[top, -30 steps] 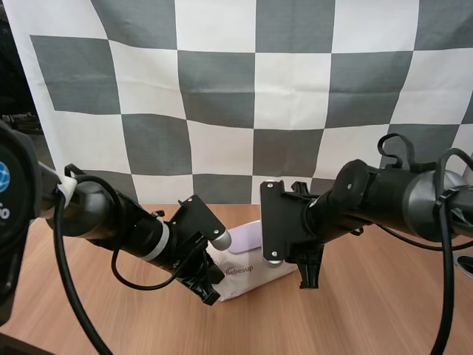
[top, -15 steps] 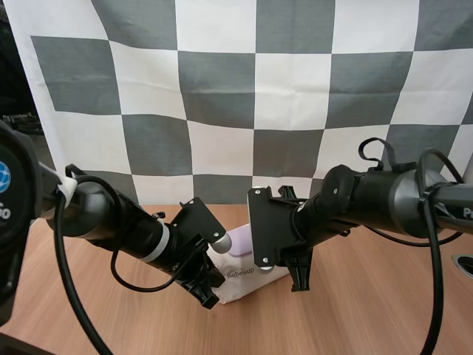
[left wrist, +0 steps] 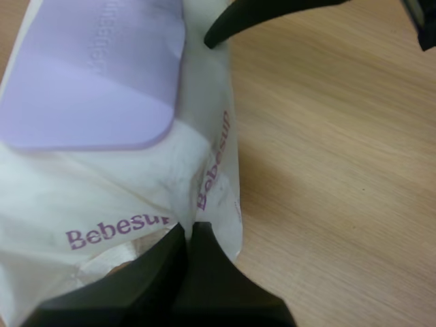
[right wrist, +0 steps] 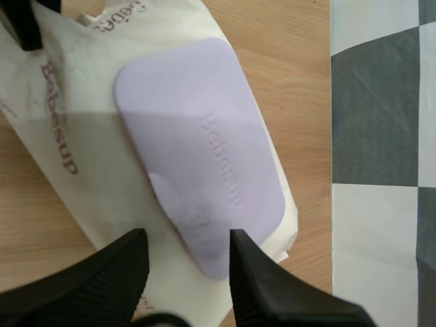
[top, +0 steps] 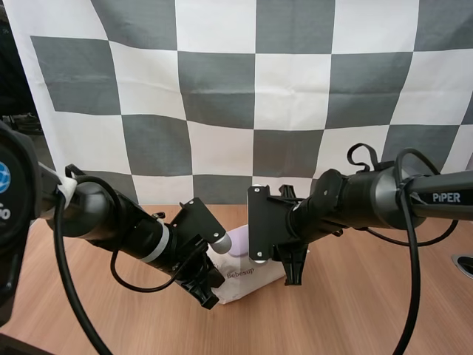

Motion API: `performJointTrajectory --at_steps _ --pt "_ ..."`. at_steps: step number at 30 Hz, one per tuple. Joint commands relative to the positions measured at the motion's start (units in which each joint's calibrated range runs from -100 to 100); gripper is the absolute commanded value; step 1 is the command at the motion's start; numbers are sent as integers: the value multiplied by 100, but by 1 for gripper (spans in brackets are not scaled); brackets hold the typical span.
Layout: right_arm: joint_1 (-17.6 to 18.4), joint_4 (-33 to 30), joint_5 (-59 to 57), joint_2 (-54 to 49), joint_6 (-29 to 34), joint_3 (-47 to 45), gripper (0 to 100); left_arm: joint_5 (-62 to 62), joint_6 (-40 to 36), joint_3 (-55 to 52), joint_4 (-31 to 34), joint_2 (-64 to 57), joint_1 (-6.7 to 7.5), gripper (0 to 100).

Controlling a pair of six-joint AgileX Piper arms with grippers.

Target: Open the wet wipes lid

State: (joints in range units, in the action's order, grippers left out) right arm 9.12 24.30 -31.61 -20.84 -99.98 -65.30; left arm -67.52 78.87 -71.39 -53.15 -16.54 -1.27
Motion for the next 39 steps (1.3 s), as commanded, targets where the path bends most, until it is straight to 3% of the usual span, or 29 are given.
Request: performJointTrajectory --at_steps 1,12,28,36,39 --pt "3 137 -2 3 -2 -3 64 1 -5 0 1 -5 -1 0" --pt "150 694 -2 3 -2 -3 61 1 -5 0 1 -5 -1 0" --pt "265 538 291 3 -2 -3 61 1 -5 0 11 -5 -1 0" --pt "265 343 257 3 -2 -3 55 1 -5 0 11 -5 -1 0" --pt "265 326 236 3 -2 -3 44 1 -5 0 11 -5 -1 0"
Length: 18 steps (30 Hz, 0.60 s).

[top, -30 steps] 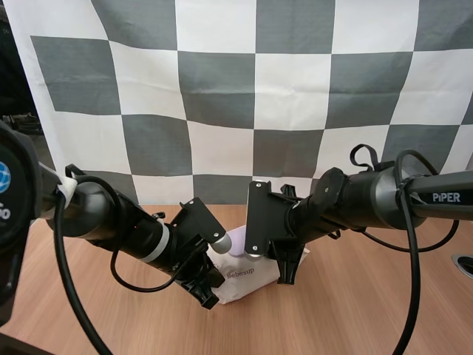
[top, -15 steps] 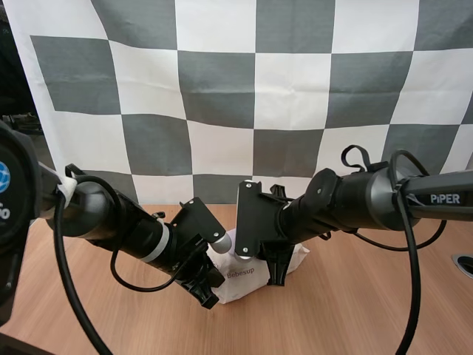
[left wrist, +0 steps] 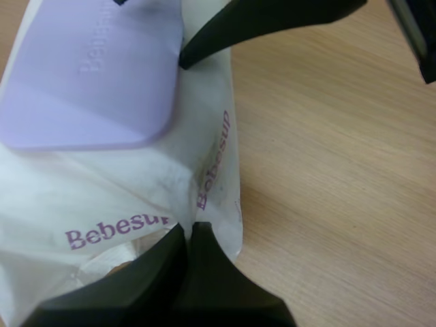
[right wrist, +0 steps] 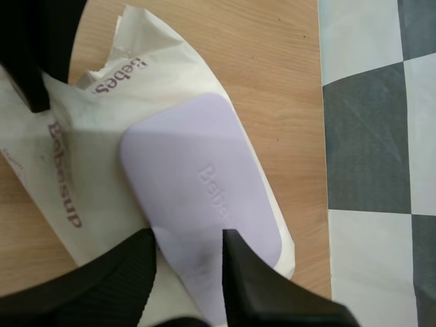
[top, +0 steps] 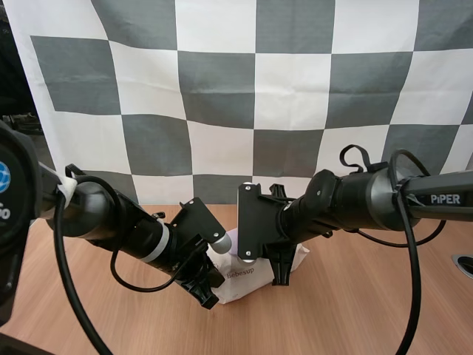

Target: Open the wet wipes lid

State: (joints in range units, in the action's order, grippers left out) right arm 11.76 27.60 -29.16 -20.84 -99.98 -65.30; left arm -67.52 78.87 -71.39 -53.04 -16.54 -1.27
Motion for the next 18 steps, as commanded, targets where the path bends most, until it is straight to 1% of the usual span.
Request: performJointTrajectory --at_steps 1,2,5,8,12,15,18 --pt "1 -4 -26 3 -2 -3 39 1 -5 0 1 -5 -1 0" --pt "1 -4 -45 3 -2 -3 31 1 -5 0 1 -5 -1 0" --pt "1 -4 -46 3 -2 -3 16 1 -5 0 1 -5 -1 0" --pt "1 -4 -46 3 -2 -3 7 1 -5 0 1 -5 -1 0" --pt "1 21 -46 3 -2 -3 5 1 -5 0 1 -5 -1 0" --pt "1 129 -46 3 -2 -3 0 1 -5 0 1 -5 -1 0" --pt "1 165 -46 3 -2 -3 0 1 -5 0 1 -5 -1 0"
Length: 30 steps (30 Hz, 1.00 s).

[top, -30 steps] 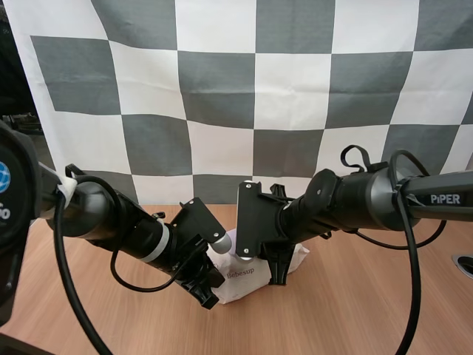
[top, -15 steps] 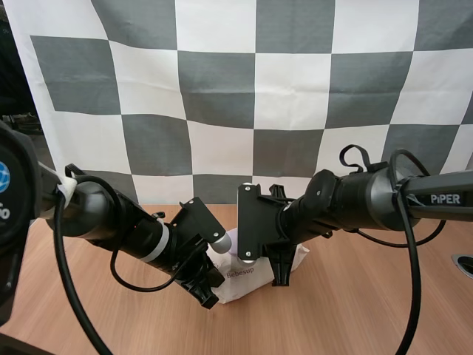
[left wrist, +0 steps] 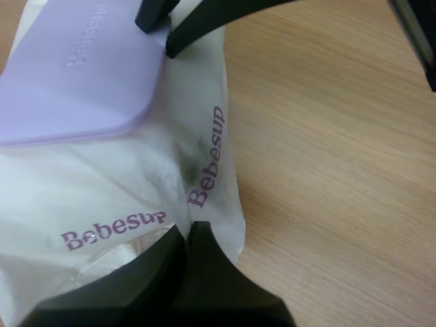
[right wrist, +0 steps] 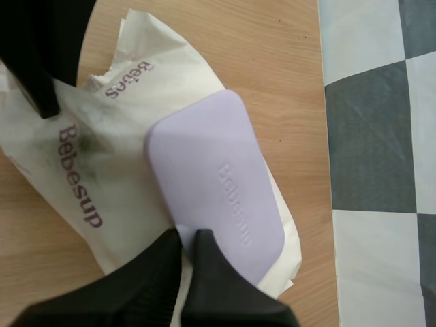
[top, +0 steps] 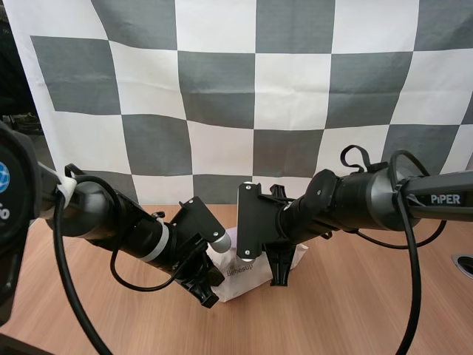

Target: Open the wet wipes lid

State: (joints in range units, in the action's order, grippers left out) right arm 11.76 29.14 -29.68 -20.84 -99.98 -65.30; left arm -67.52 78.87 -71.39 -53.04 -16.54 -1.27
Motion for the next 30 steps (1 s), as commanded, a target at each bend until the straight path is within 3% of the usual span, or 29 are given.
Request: performJointTrajectory --at_steps 1,30 --pt "1 12 5 3 -2 -3 0 1 -5 0 1 -5 -1 0" --pt "1 122 689 -10 -2 293 0 39 152 -166 60 9 -1 0"
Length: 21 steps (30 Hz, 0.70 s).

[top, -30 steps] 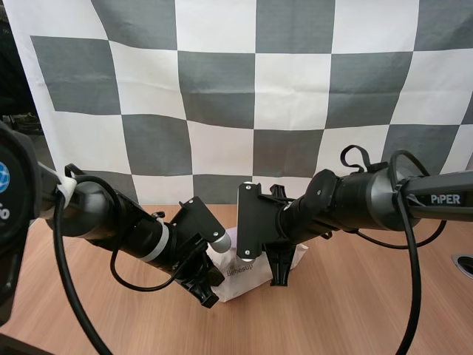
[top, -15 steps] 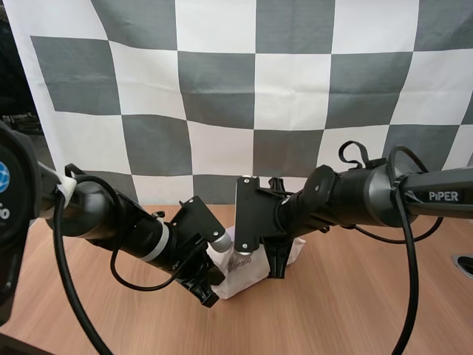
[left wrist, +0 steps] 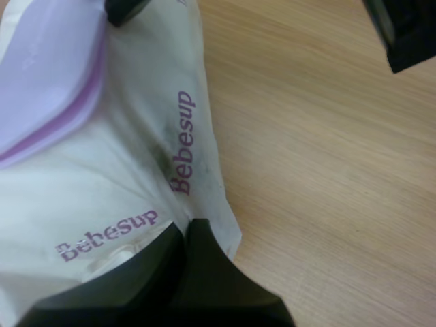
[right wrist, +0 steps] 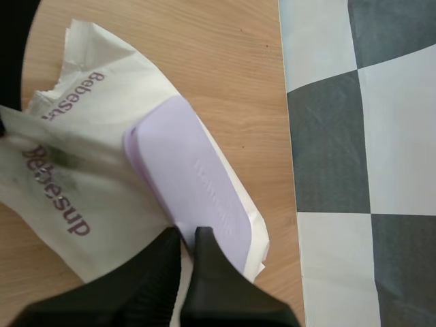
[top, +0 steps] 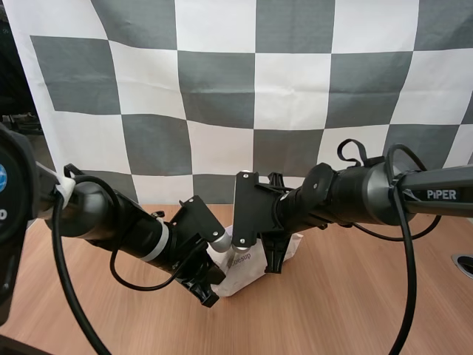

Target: Open the wet wipes lid

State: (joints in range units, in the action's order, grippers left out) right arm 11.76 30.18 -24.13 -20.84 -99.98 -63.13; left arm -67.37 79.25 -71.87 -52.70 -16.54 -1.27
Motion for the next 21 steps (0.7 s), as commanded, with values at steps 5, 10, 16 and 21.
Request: performJointTrajectory --at_steps 5,10,16,21 --pt "1 80 152 -10 -2 190 0 138 182 -225 -28 9 -1 0" --pt "1 127 416 -10 -2 190 0 197 182 -225 -60 9 -1 0" --pt "1 324 456 -10 -2 190 0 107 211 -225 -75 9 -1 0" --pt "129 761 646 -10 -2 190 0 108 232 -225 -75 9 -1 0"
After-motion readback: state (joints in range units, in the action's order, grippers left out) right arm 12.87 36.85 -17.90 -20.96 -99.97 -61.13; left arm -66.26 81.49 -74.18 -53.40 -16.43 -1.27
